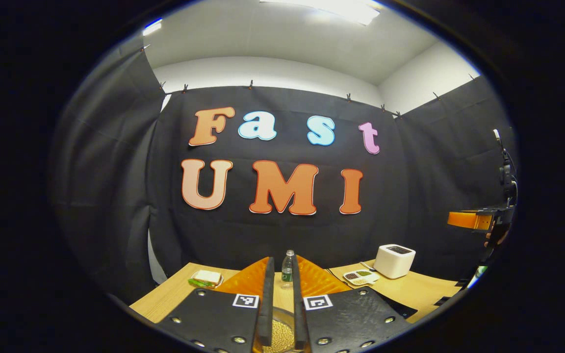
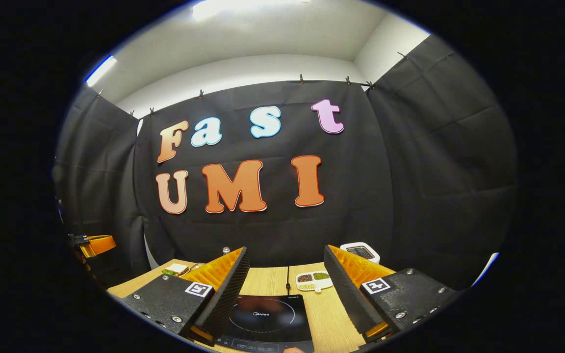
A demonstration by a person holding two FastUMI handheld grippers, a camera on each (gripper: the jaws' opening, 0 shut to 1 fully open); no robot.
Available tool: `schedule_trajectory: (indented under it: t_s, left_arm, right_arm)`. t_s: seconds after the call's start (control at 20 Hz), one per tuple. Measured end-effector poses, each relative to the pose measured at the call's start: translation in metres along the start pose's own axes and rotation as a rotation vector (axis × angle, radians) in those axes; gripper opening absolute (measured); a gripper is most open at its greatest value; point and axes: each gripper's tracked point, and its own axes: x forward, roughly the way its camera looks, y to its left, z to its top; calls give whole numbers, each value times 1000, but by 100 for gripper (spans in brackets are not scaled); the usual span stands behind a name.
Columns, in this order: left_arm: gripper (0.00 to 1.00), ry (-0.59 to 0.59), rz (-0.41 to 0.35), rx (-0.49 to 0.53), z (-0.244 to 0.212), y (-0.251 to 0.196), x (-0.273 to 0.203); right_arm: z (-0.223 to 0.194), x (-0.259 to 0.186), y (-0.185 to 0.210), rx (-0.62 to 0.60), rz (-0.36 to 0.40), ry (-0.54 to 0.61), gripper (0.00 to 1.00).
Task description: First push the handle of the pot to place it horizontally, then grasp the pot with both hands and set it on the induction cooktop.
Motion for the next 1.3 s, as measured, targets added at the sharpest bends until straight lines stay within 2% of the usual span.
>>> schedule_trajectory:
  t_s: [0.05,0.15,0.25,0.45,0.5,0.55,0.75,0.8,0.85,1.3]
  left_arm:
    - [12,10,-3,-7,-3,0,0]
    - [4,19,-10,-17,-7,-1,0]
    - [2,34,-19,-10,-13,-3,-3]
    - [2,111,-30,0,-43,-4,-9]
    - [3,129,-38,4,-50,-6,-11]
    - [3,148,-46,12,-56,-8,-15]
    - [3,209,-42,40,-83,-6,-25]
    - [3,226,-40,40,-90,-5,-26]
    - [3,241,-35,36,-99,-4,-27]
    - [2,424,-50,17,-175,-9,-48]
  right_arm:
    - [0,0,-1,-3,-2,-1,95]
    - [0,0,-4,-5,-7,-4,95]
    - [-1,0,-6,2,-10,-3,95]
    - [-6,2,-12,19,-14,3,95]
    - [-7,3,-12,21,-14,8,100]
    - [-9,4,-14,25,-15,13,95]
    - [-15,5,-18,47,-18,25,95]
    - [-16,6,-18,51,-16,29,100]
    - [-17,6,-19,51,-17,32,95]
    - [-19,4,-23,39,-26,34,95]
